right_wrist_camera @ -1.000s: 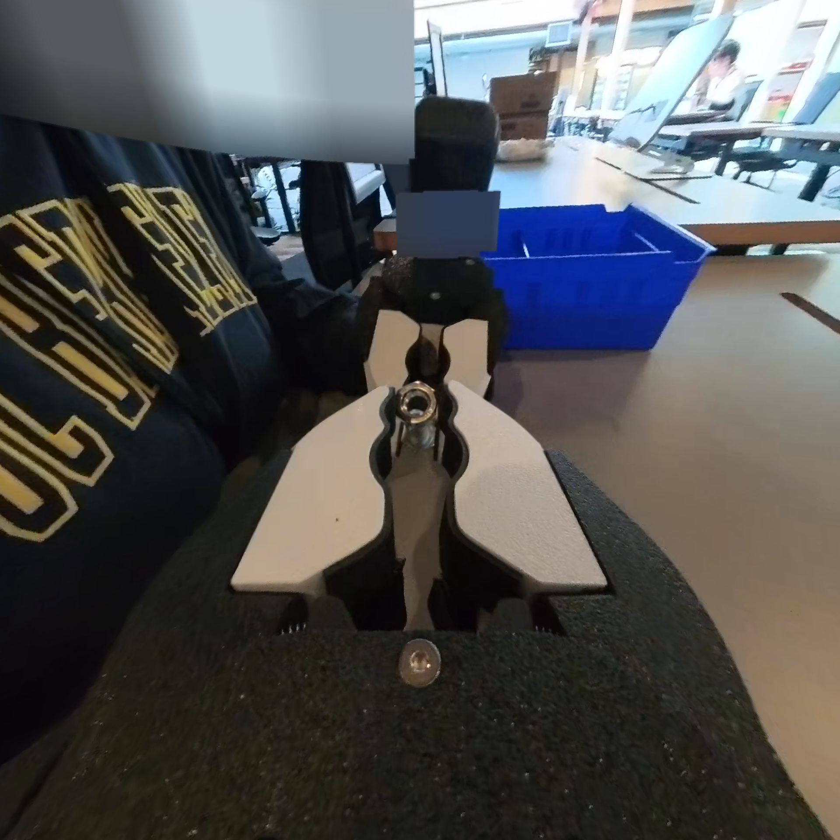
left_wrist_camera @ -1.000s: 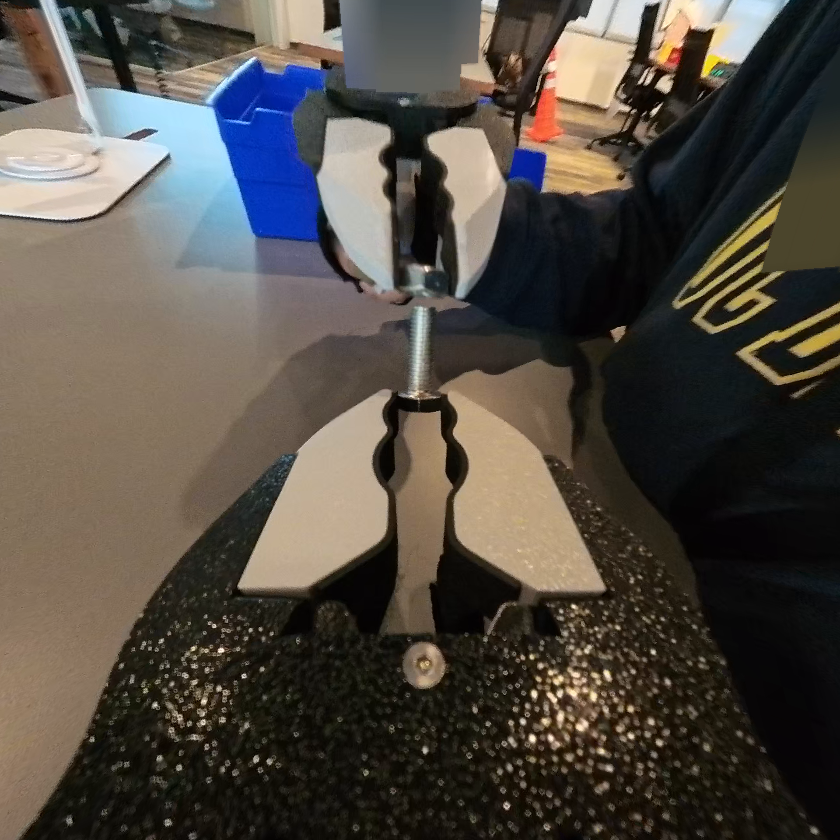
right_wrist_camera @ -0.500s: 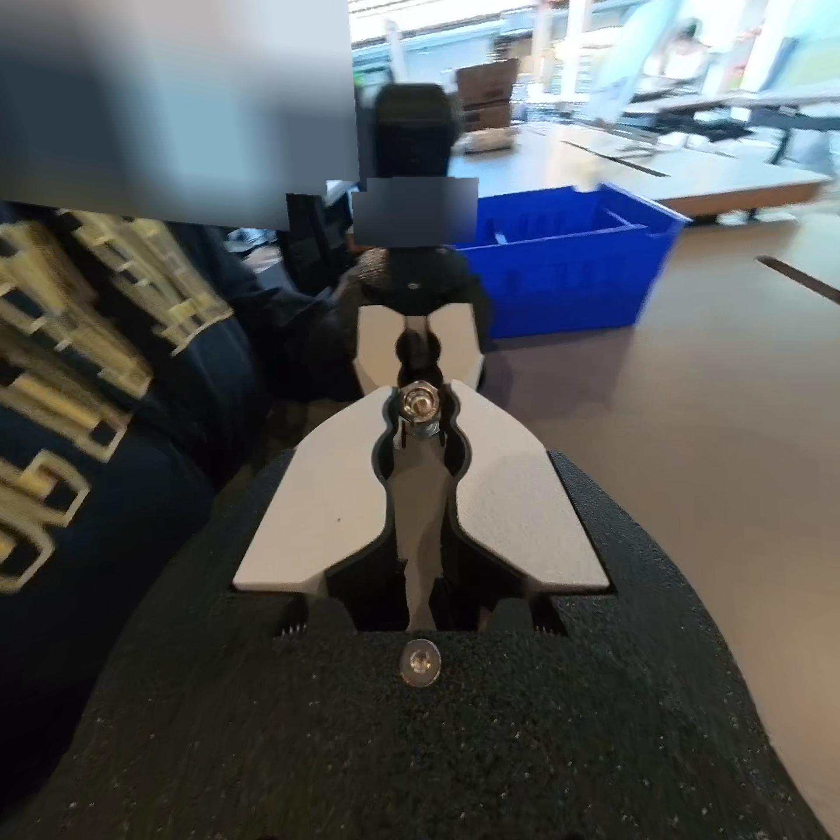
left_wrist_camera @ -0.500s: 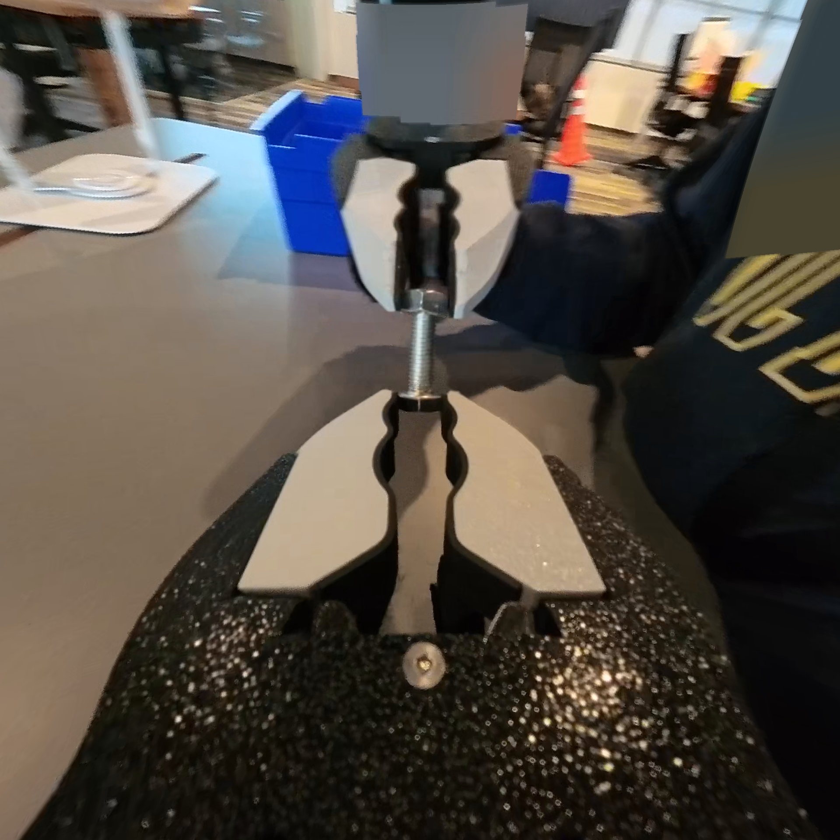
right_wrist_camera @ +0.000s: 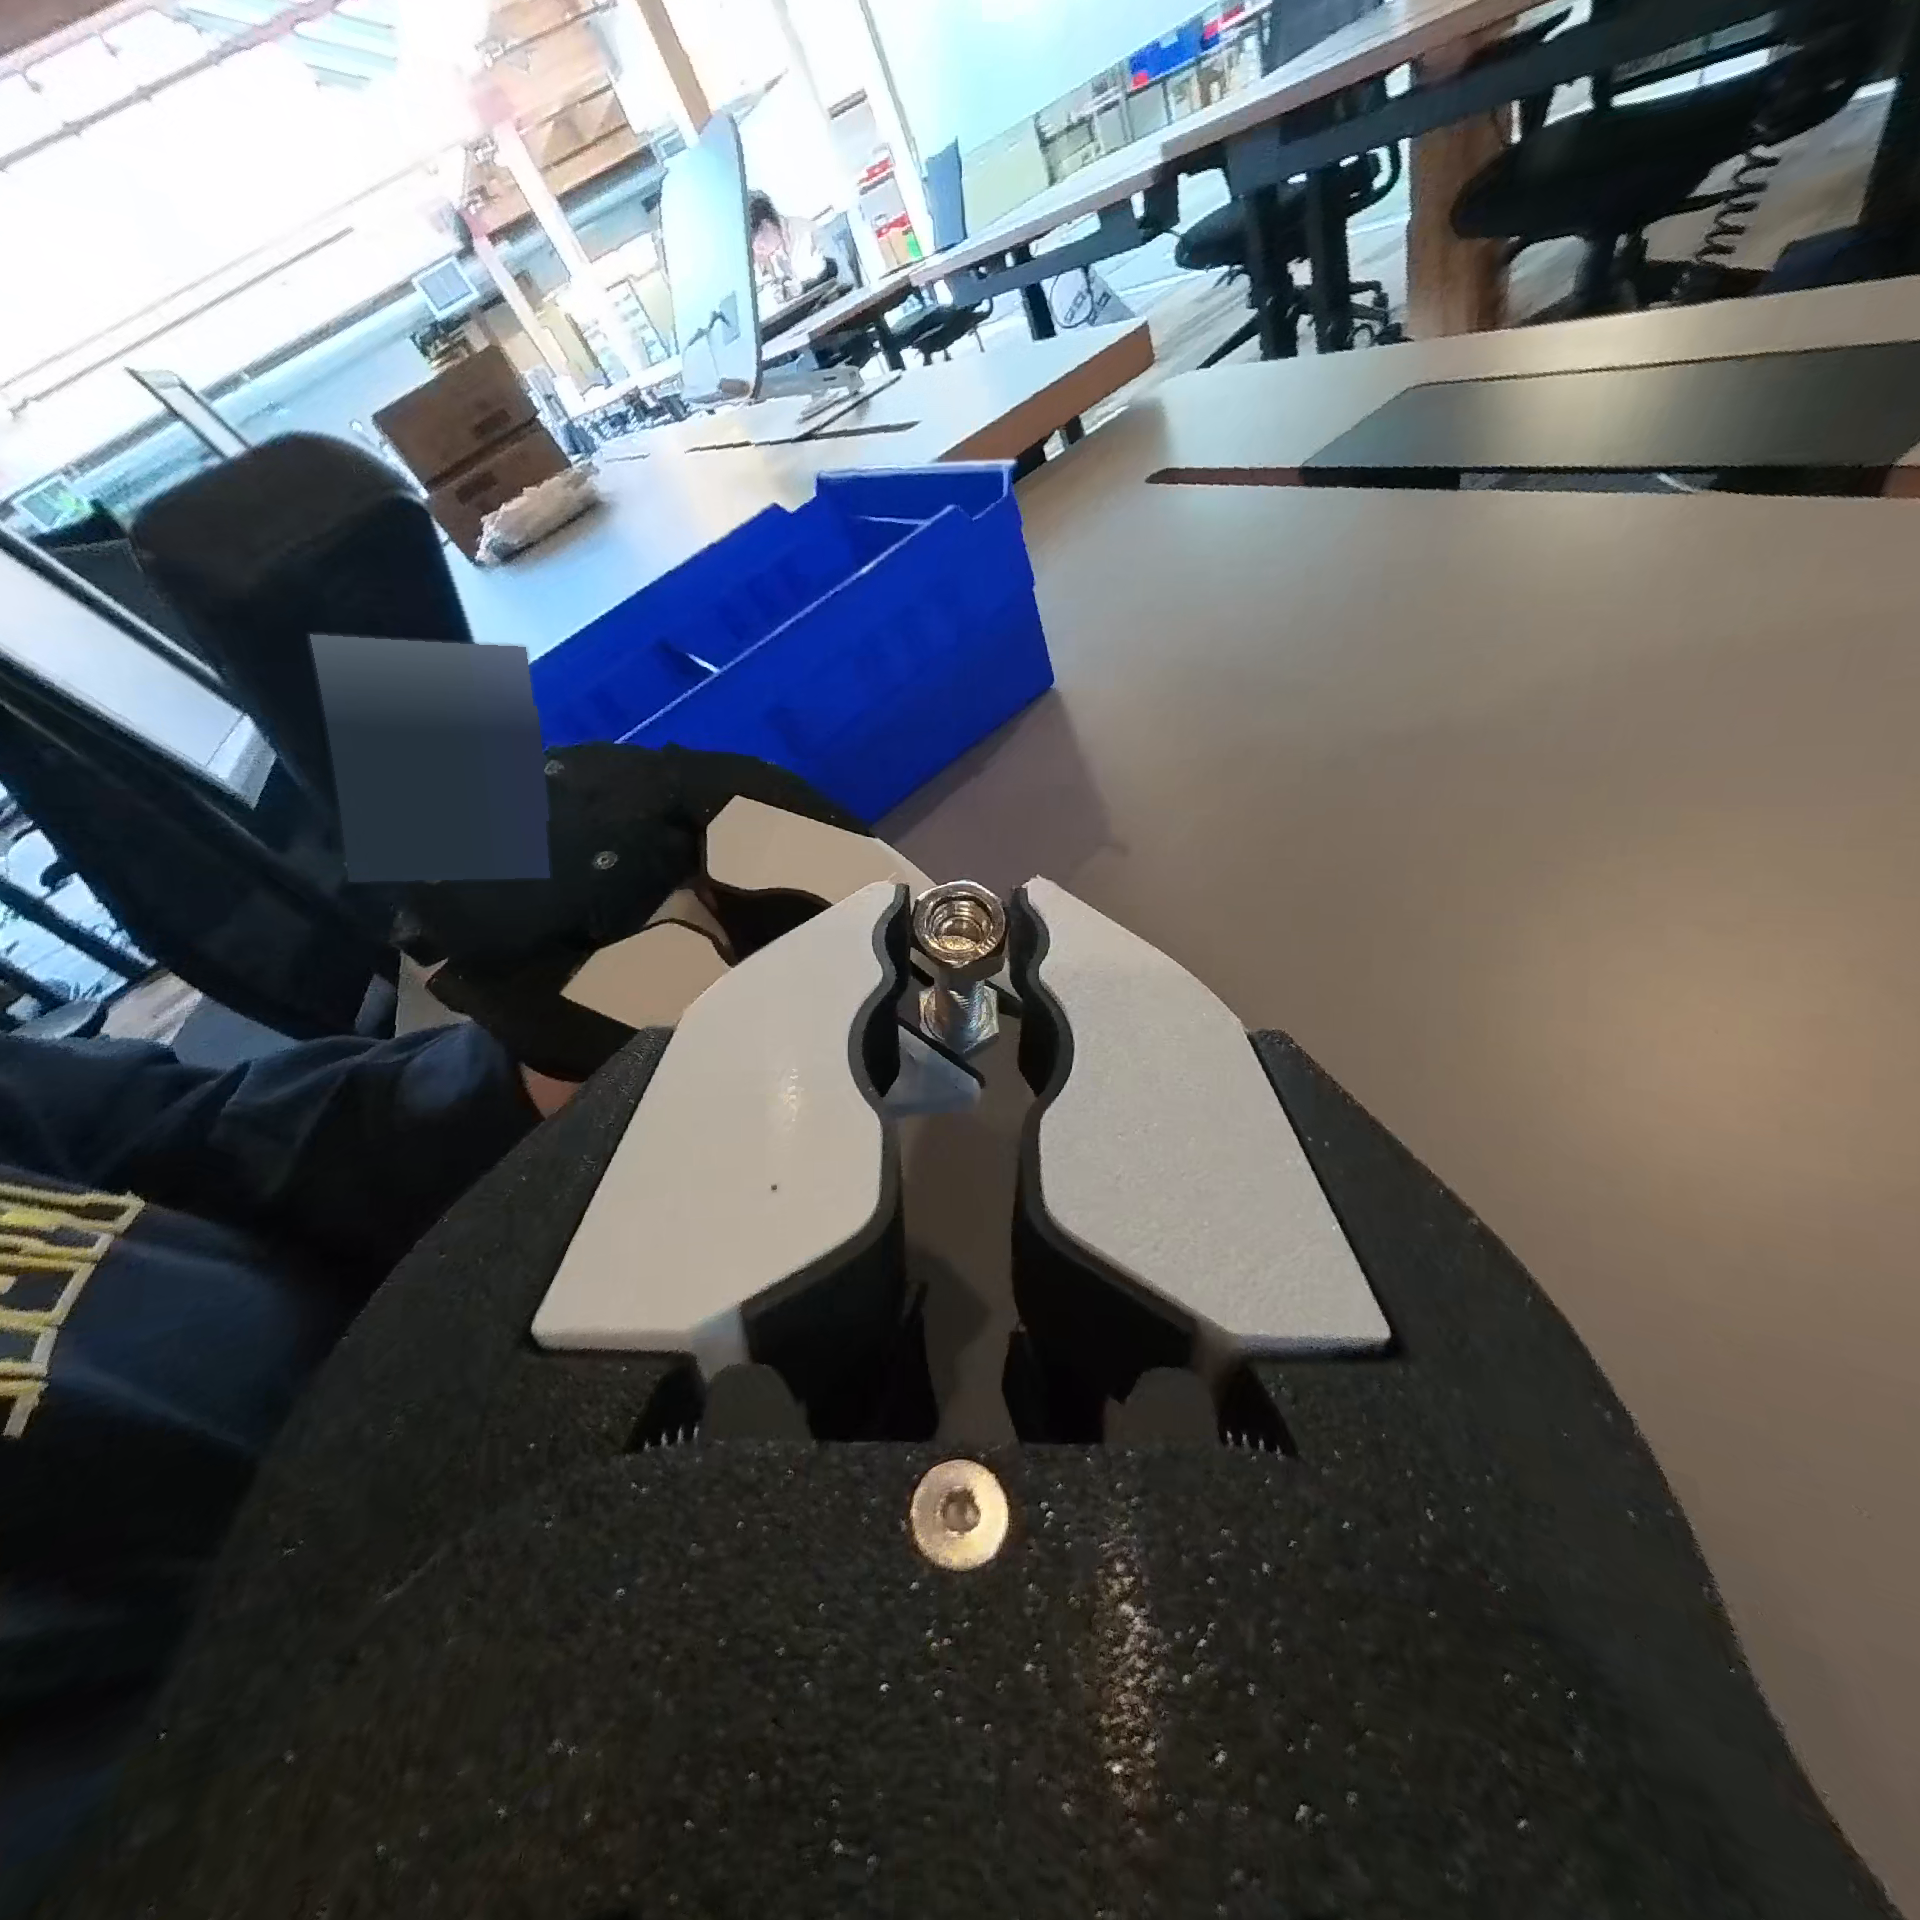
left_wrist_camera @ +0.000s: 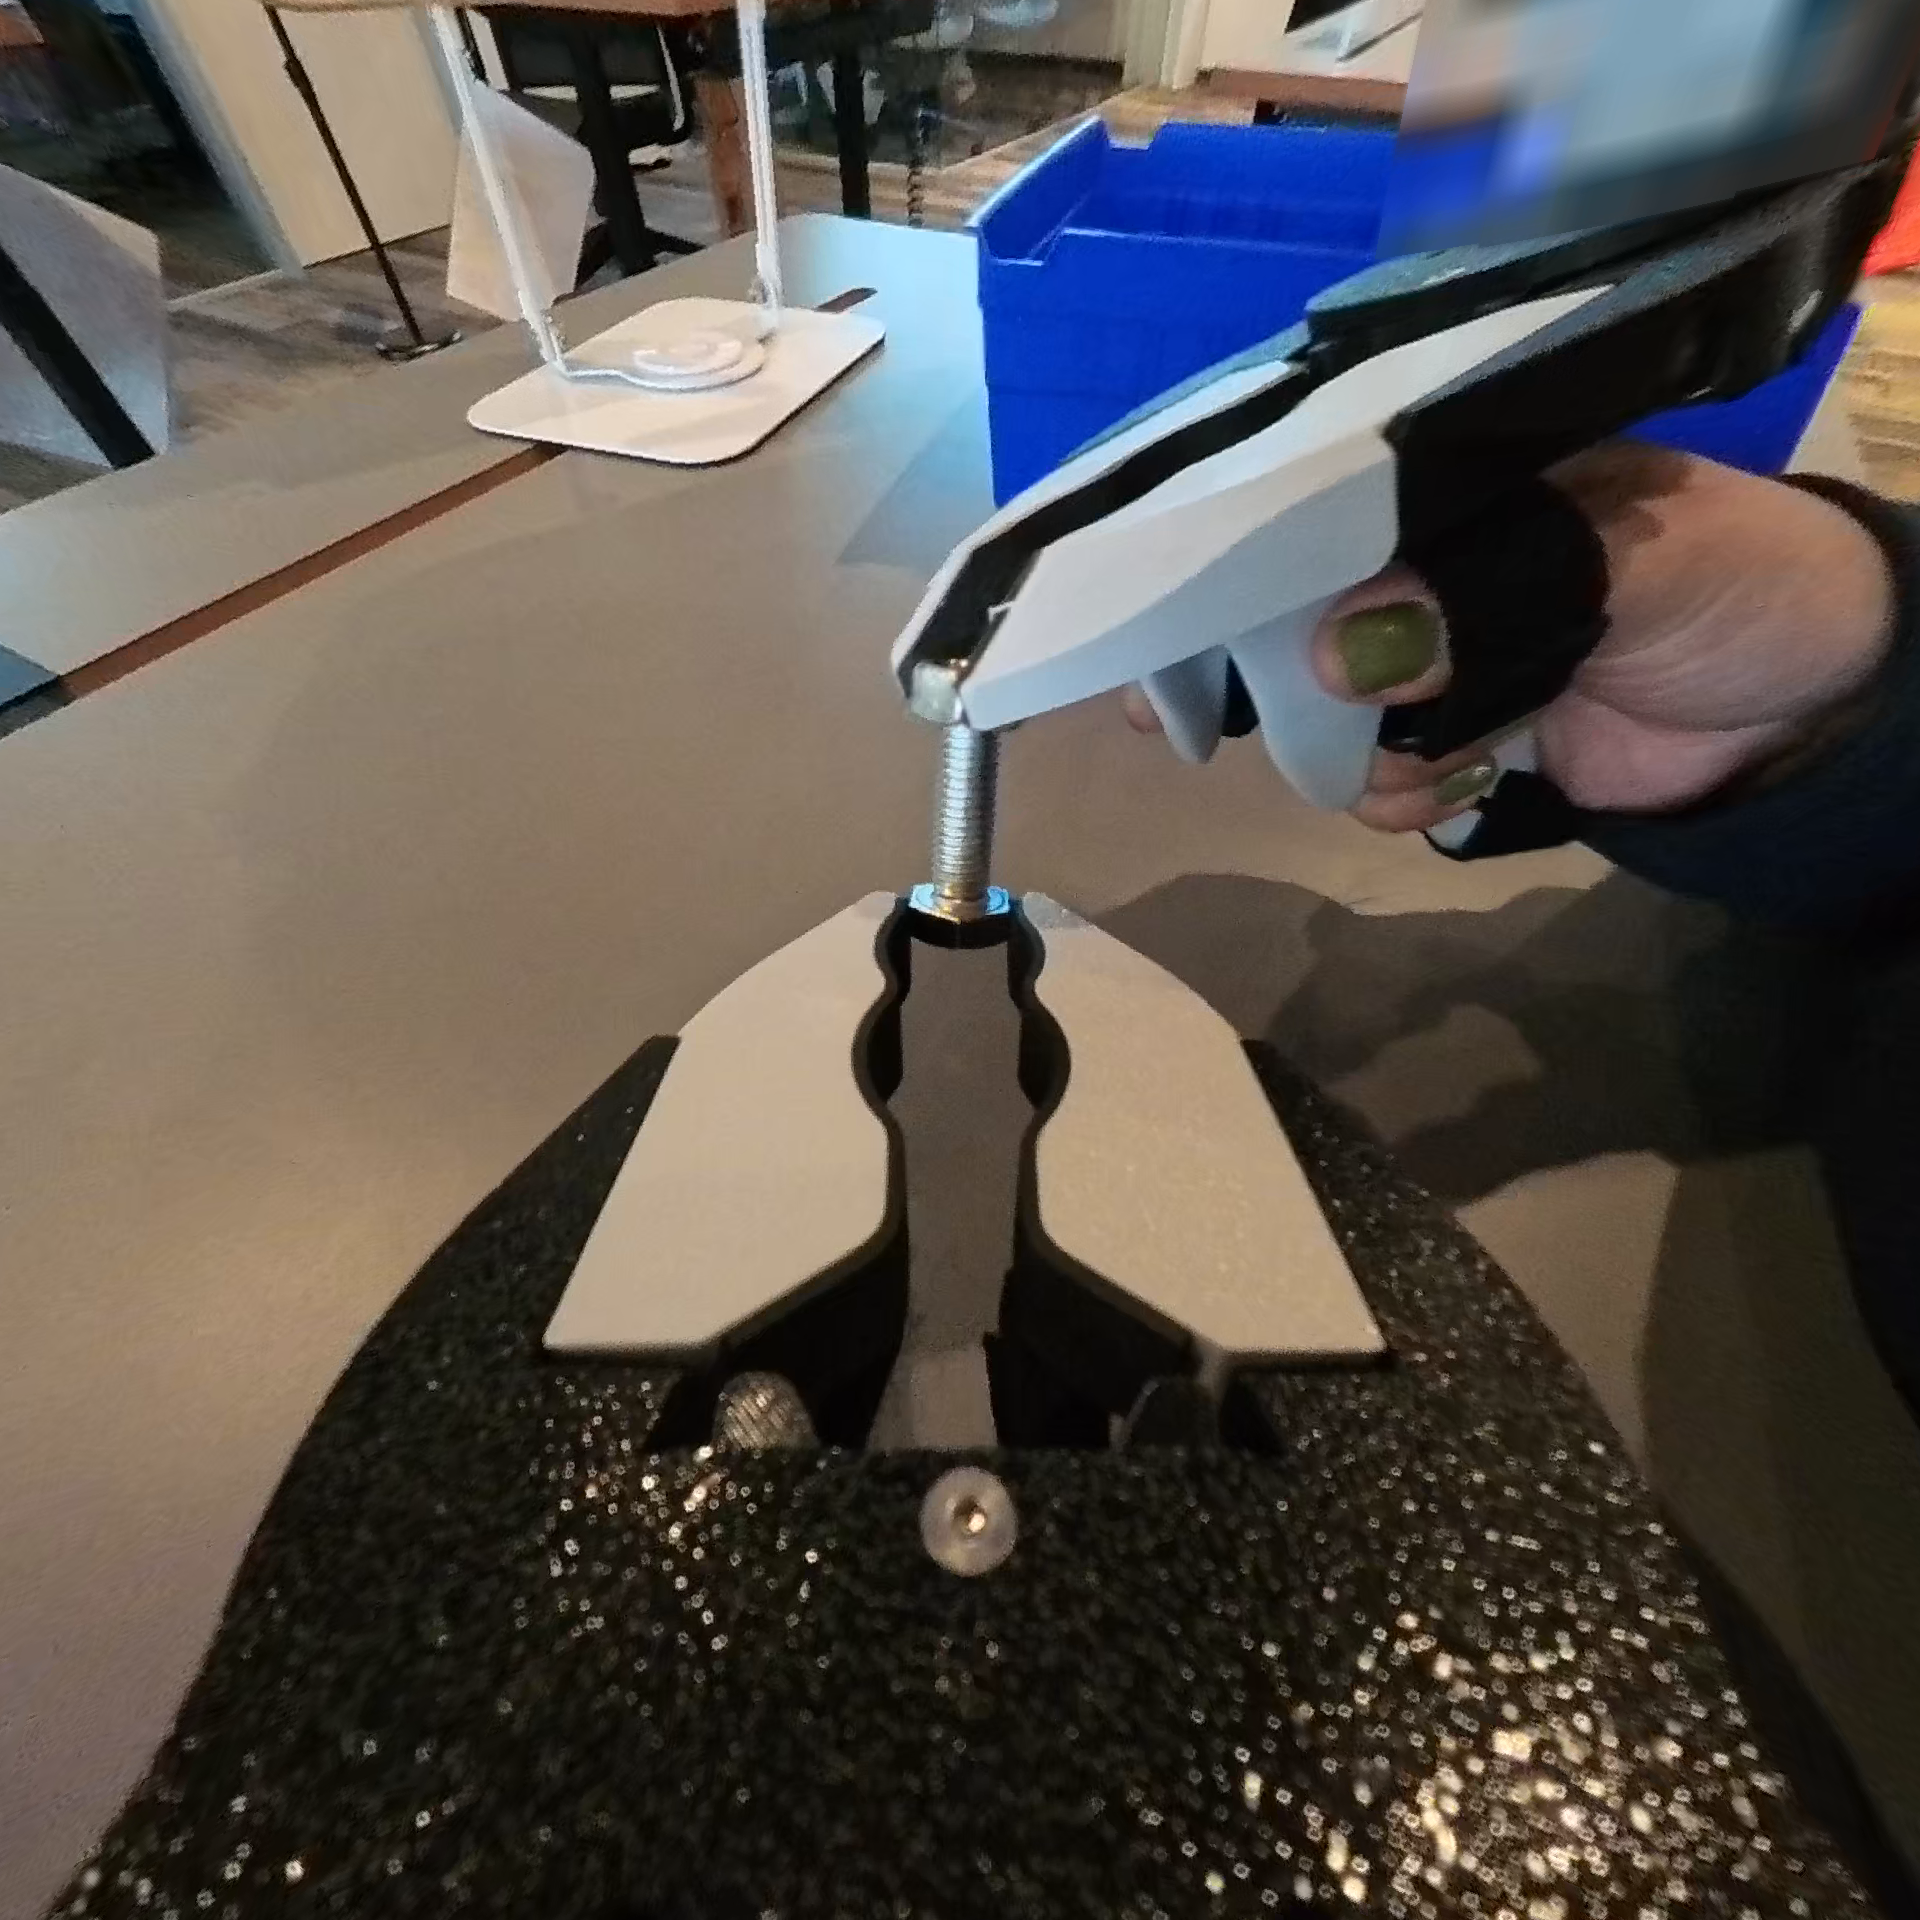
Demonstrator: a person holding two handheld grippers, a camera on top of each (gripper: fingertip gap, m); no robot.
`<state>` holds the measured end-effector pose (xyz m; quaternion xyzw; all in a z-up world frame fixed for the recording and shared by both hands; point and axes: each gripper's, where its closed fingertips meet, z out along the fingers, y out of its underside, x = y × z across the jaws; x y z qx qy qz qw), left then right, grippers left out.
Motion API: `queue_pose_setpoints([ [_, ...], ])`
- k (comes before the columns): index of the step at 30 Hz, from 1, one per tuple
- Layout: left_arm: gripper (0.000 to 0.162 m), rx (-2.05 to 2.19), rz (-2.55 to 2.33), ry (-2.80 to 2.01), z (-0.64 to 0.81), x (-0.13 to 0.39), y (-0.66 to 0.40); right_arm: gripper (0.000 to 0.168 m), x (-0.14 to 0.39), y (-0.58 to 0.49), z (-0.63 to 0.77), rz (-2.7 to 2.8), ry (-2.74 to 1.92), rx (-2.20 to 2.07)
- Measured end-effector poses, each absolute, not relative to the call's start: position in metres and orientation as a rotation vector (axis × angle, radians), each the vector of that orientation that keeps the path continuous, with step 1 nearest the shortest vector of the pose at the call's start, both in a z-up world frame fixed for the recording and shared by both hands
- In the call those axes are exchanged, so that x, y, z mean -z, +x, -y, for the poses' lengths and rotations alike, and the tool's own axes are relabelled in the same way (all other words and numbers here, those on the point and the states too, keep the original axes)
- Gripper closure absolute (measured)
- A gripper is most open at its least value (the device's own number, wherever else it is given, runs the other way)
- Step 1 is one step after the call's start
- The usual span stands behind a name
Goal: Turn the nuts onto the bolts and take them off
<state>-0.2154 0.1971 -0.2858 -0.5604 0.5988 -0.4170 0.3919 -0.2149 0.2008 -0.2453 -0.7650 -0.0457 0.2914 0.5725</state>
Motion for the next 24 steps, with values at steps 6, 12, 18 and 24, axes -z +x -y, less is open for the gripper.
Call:
queue_pose_setpoints([
  [6,0.145,1.078,-1.537,-1.409,-0.195,0.286,-0.214,0.147,0.248,-0.217,-0.199,0.139,-1.813,-0.689],
  [12,0.145,1.083,-1.558,-1.395,-0.192,0.288,-0.214,0.141,0.246,-0.217,-0.196,0.173,-1.806,-0.683],
  [18,0.145,1.138,-1.640,-1.330,-0.181,0.286,-0.216,0.126,0.225,-0.213,-0.181,0.428,-1.727,-0.660],
  [24,0.145,1.268,-1.794,-1.244,-0.156,0.289,-0.219,0.120,0.244,-0.209,-0.149,1.099,-1.799,-0.377],
])
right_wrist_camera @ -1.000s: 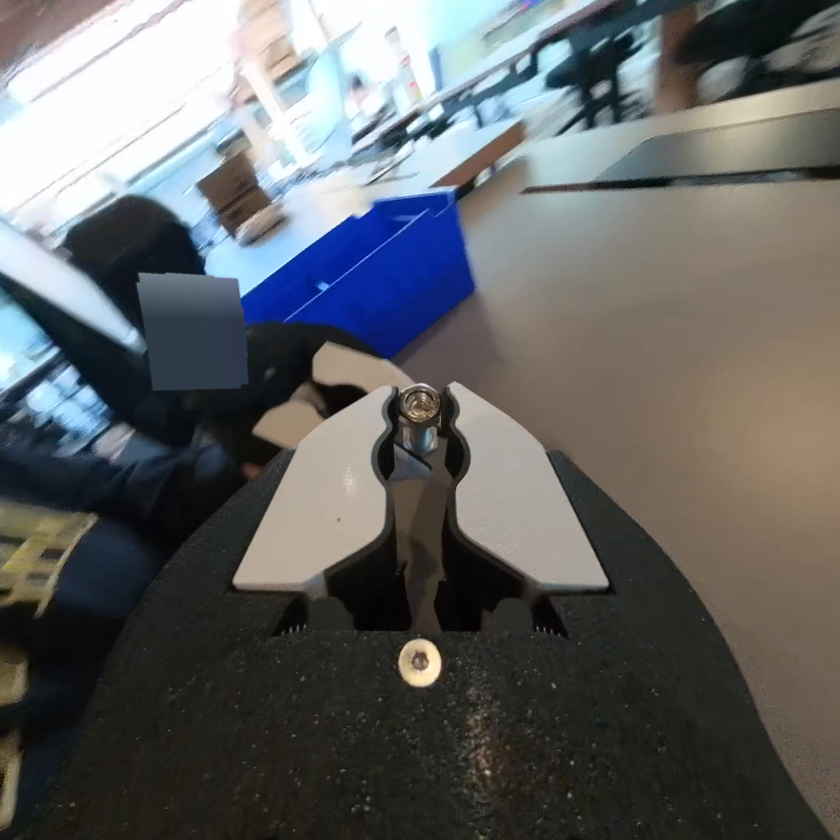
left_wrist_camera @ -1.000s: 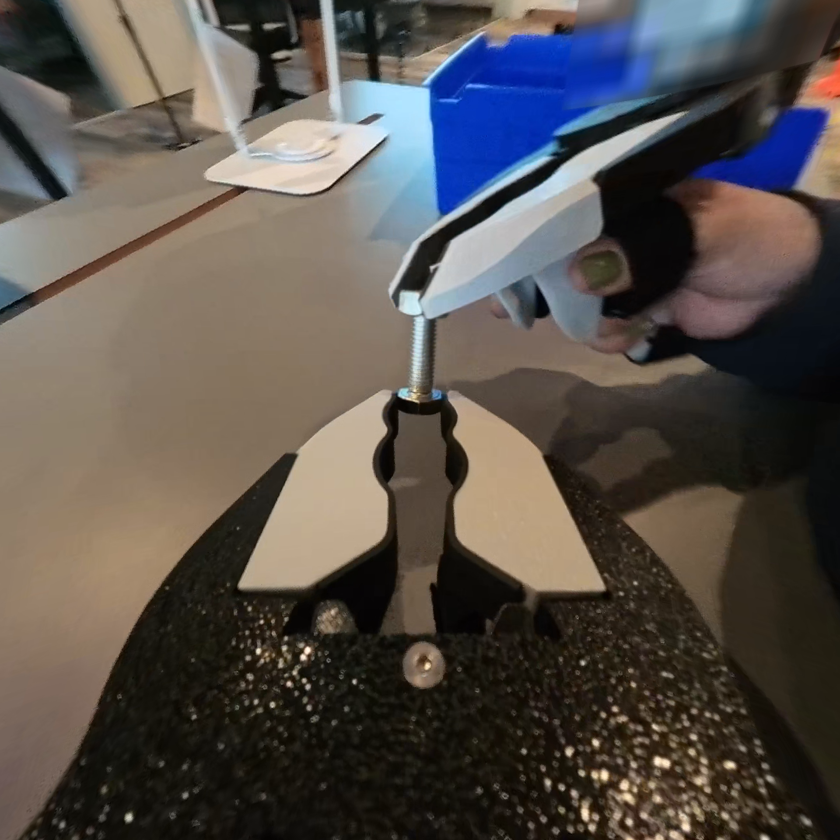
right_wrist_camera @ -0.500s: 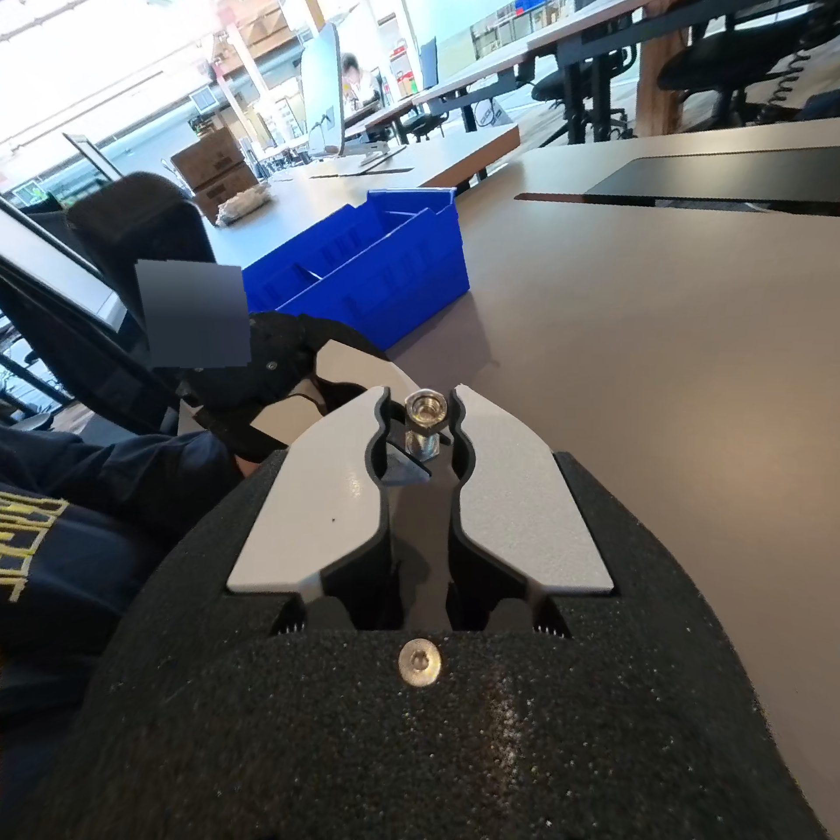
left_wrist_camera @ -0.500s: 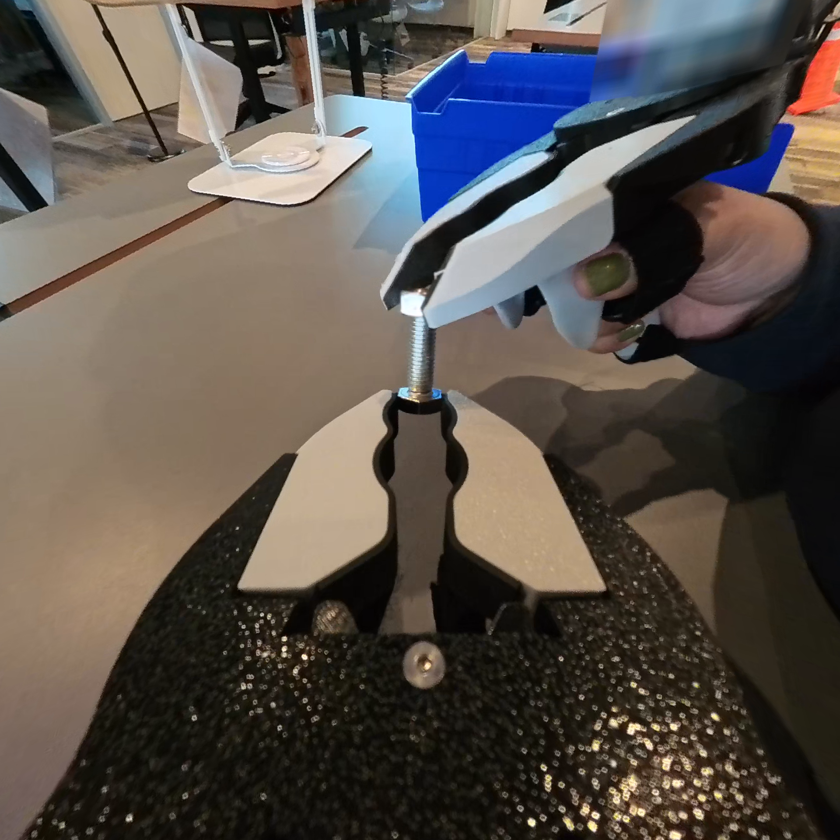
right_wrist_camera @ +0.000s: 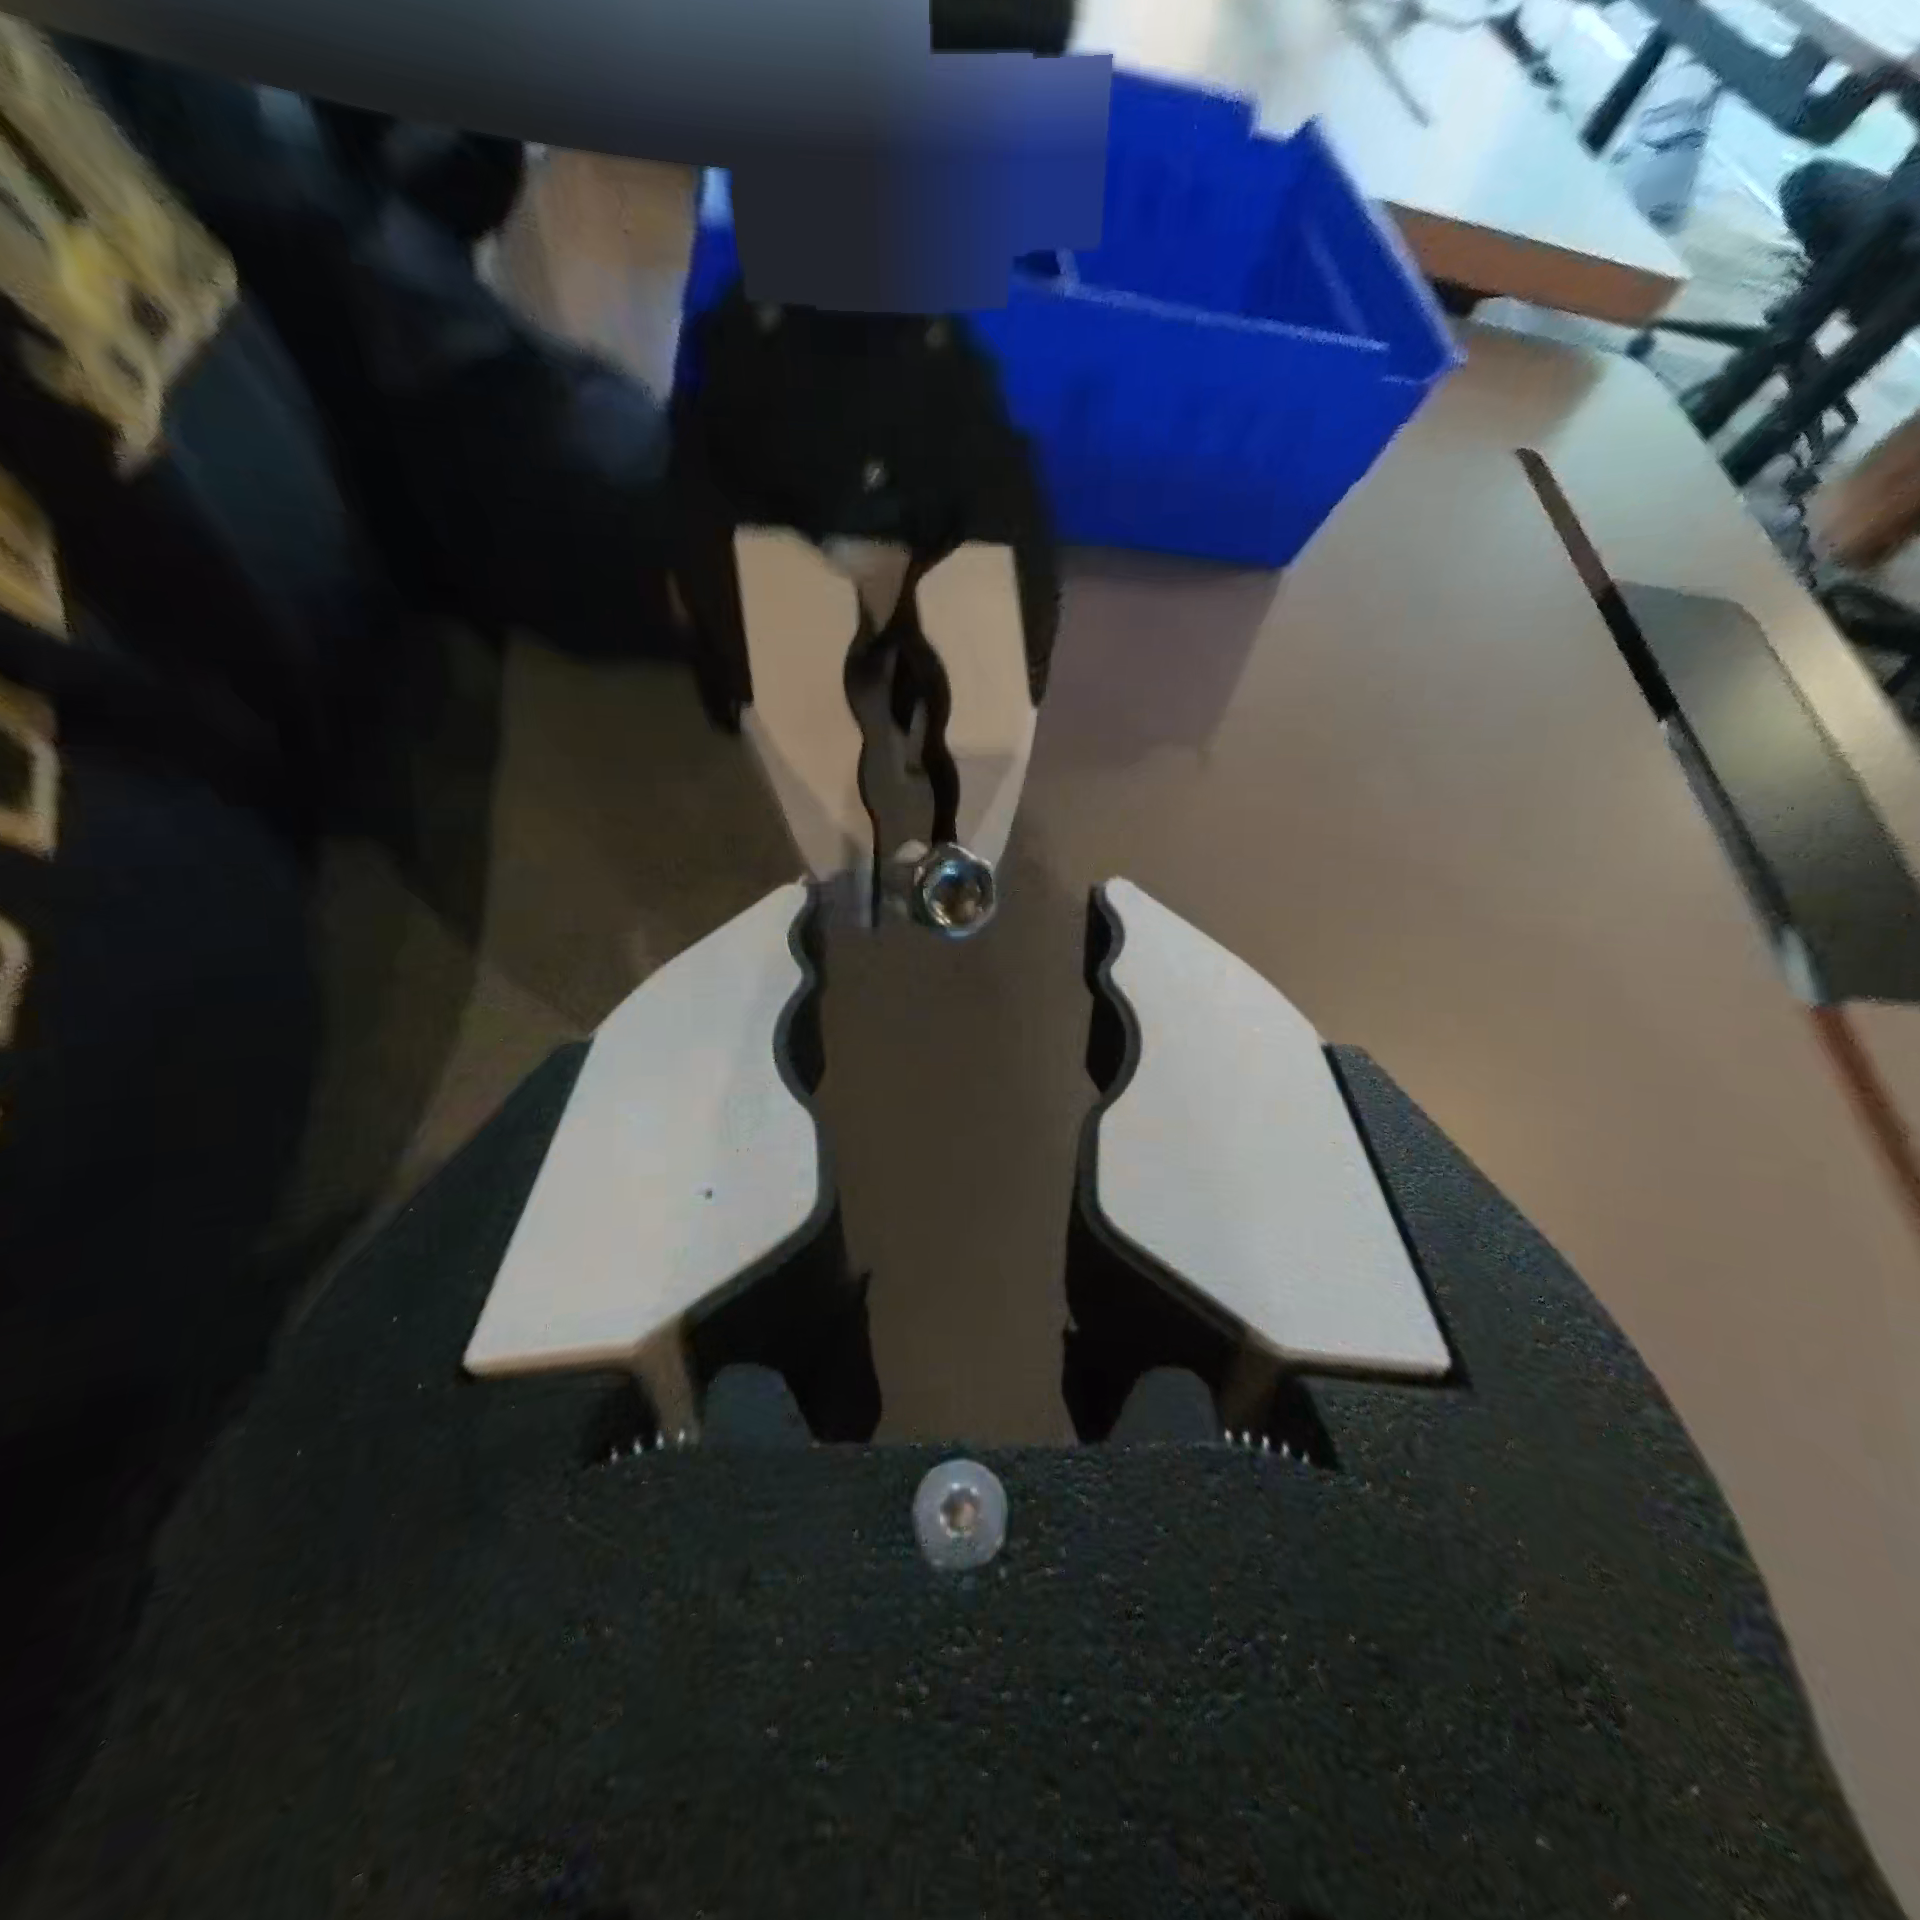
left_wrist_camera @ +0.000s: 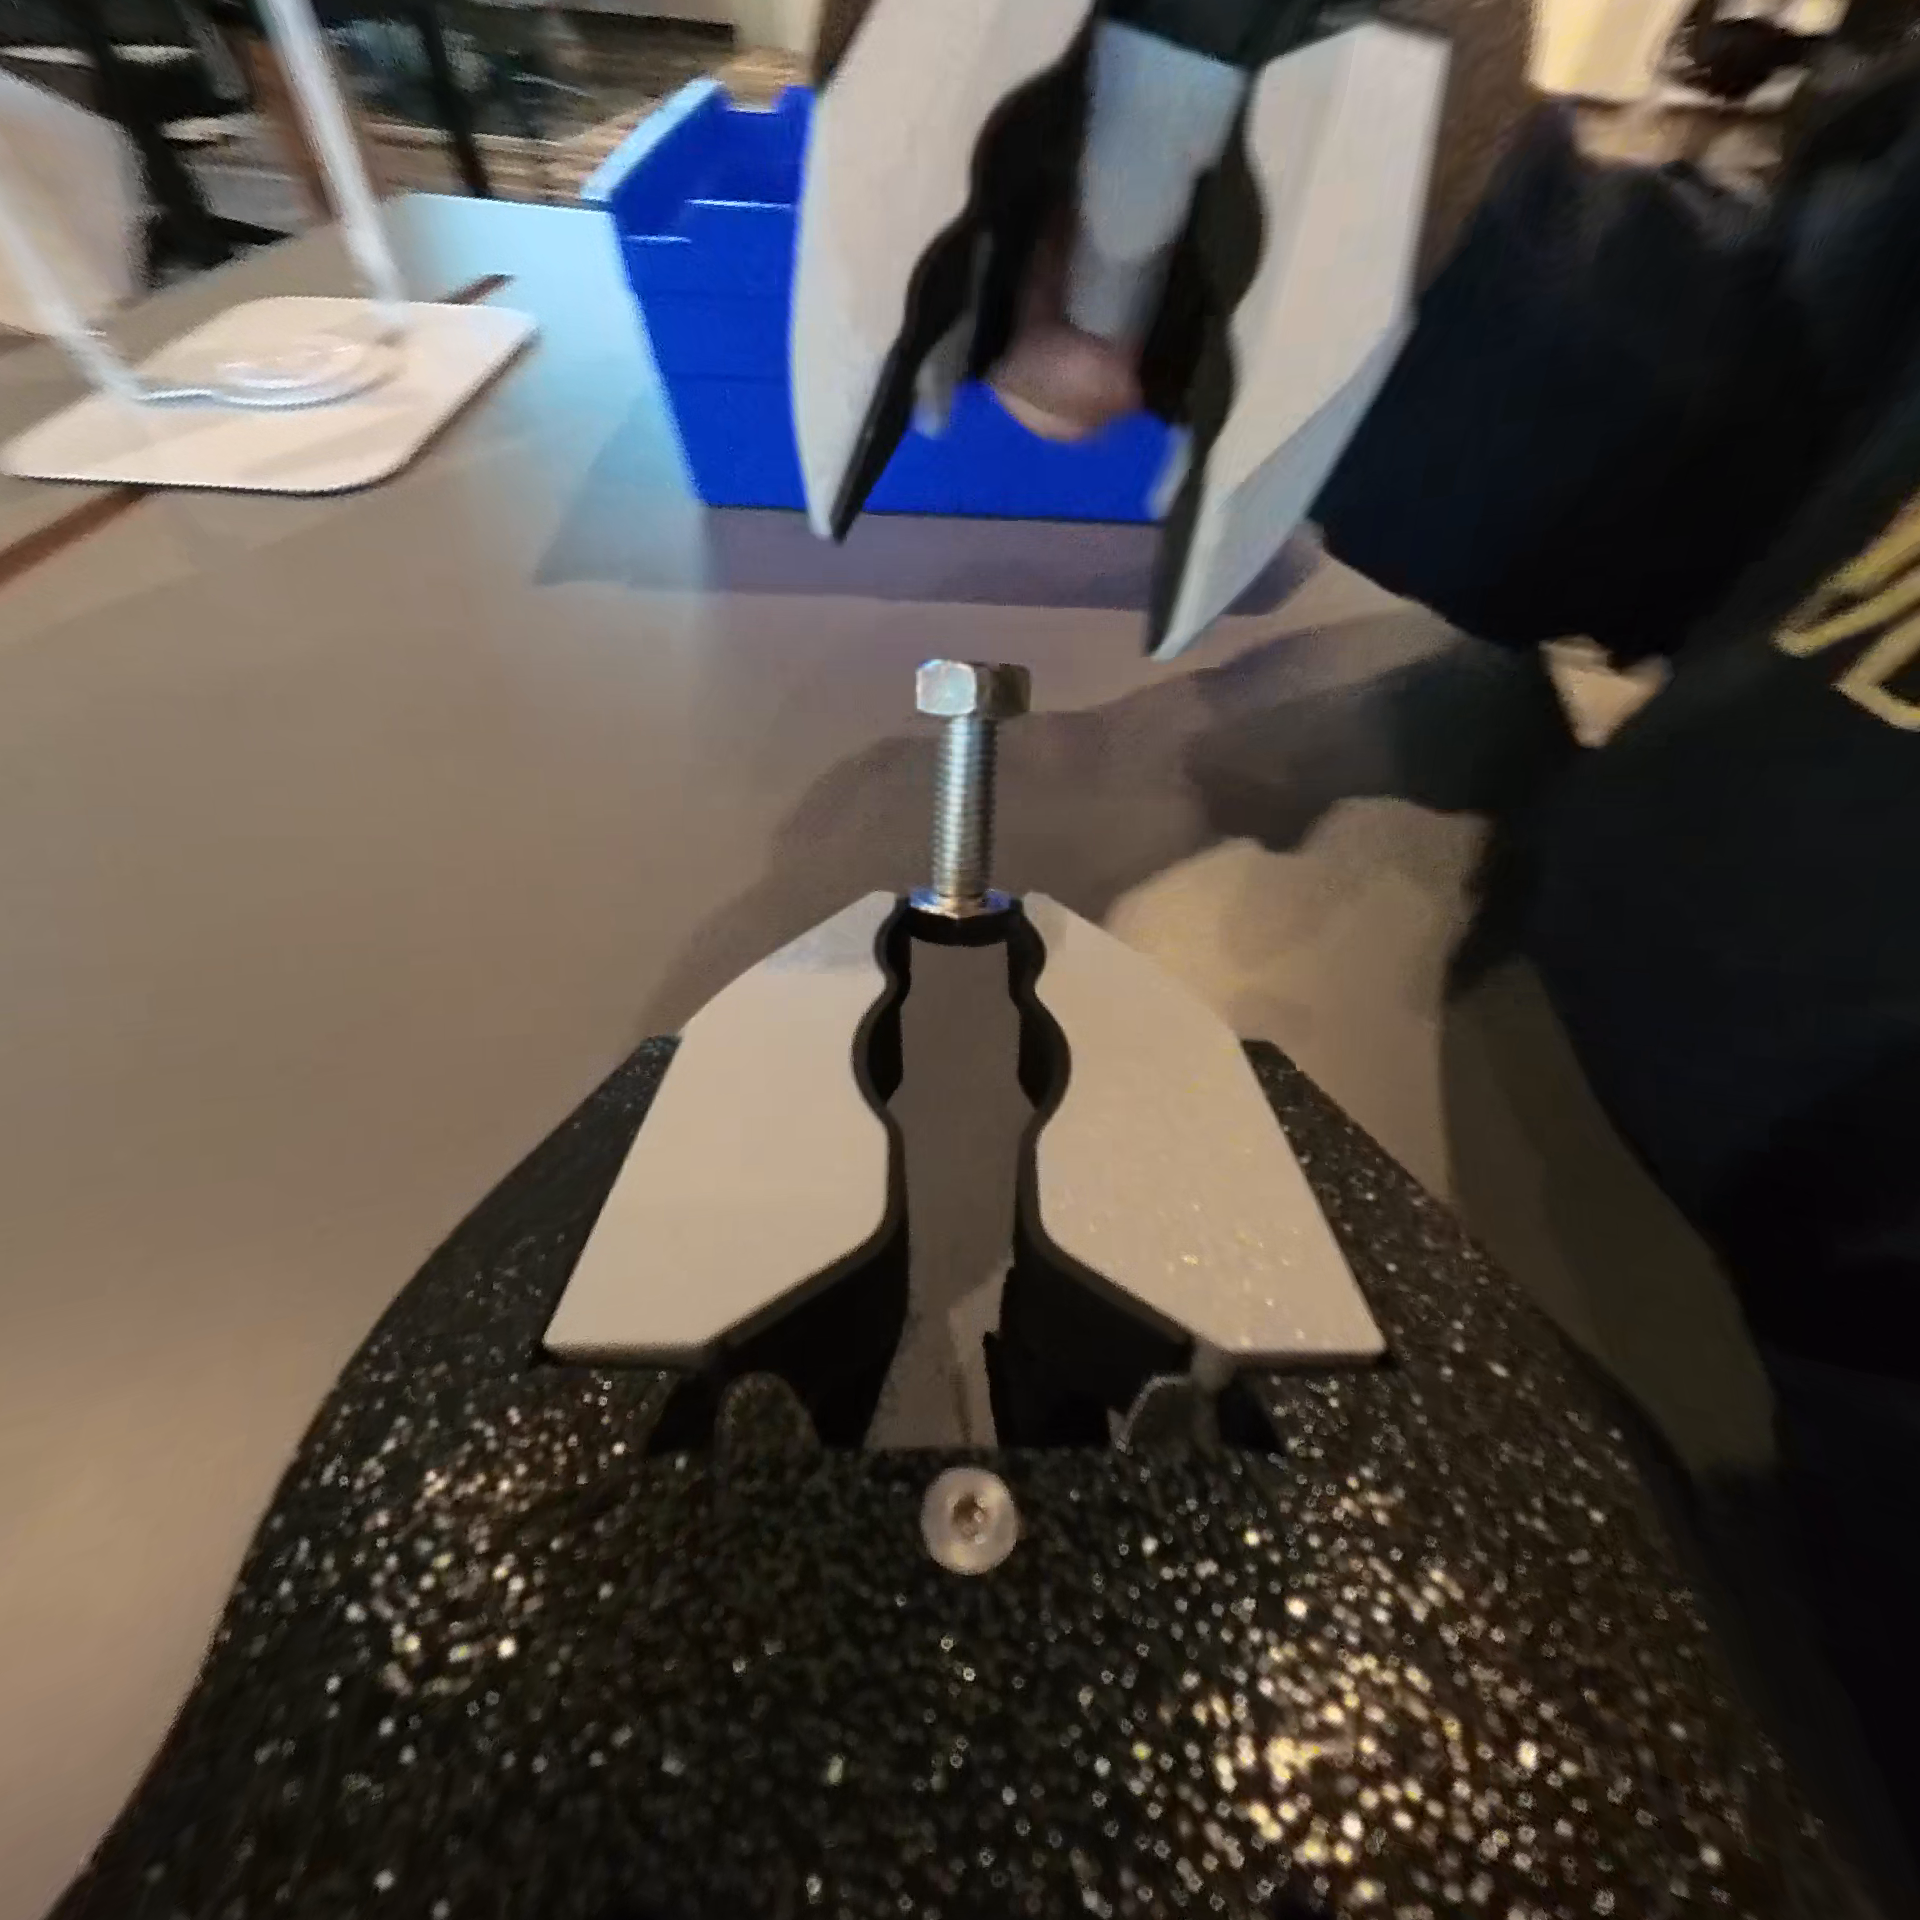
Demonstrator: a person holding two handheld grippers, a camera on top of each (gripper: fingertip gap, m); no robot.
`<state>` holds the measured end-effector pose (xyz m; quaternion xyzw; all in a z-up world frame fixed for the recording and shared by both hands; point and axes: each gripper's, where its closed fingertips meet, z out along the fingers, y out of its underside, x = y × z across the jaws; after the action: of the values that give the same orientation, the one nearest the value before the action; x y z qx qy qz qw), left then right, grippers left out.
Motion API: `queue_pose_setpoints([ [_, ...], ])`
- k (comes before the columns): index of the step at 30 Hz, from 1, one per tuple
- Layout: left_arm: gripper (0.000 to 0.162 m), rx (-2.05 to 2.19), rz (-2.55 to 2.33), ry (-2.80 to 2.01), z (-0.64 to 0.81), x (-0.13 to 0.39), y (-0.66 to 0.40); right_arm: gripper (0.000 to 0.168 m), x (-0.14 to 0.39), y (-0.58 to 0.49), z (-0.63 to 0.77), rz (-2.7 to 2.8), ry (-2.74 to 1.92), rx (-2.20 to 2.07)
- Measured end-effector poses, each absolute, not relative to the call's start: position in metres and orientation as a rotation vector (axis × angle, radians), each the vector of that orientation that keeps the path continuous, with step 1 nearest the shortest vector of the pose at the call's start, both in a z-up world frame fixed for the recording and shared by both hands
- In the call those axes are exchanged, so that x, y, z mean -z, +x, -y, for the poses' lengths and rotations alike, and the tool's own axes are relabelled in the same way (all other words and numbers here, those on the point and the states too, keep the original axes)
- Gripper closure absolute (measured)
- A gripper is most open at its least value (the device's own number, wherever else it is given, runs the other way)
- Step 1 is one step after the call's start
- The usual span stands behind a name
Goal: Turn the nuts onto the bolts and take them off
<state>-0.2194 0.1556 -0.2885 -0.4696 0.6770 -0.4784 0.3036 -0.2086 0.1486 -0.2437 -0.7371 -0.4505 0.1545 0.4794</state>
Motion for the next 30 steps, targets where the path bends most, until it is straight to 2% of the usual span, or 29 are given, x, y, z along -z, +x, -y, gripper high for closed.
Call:
queue_pose_setpoints([
  [3,0.145,1.331,-1.879,-1.194,-0.142,0.291,-0.223,0.122,0.257,-0.210,-0.139,1.368,-1.782,-0.245],
  [8,0.145,1.390,-2.001,-1.118,-0.124,0.296,-0.230,0.131,0.263,-0.215,-0.122,1.567,-1.773,-0.351],
  [13,0.145,1.405,-2.053,-1.097,-0.116,0.299,-0.232,0.137,0.265,-0.223,-0.113,1.681,-1.744,-0.402],
  [30,0.145,1.463,-2.068,-1.112,-0.113,0.299,-0.234,0.150,0.272,-0.230,-0.111,1.879,-1.624,-0.173],
])
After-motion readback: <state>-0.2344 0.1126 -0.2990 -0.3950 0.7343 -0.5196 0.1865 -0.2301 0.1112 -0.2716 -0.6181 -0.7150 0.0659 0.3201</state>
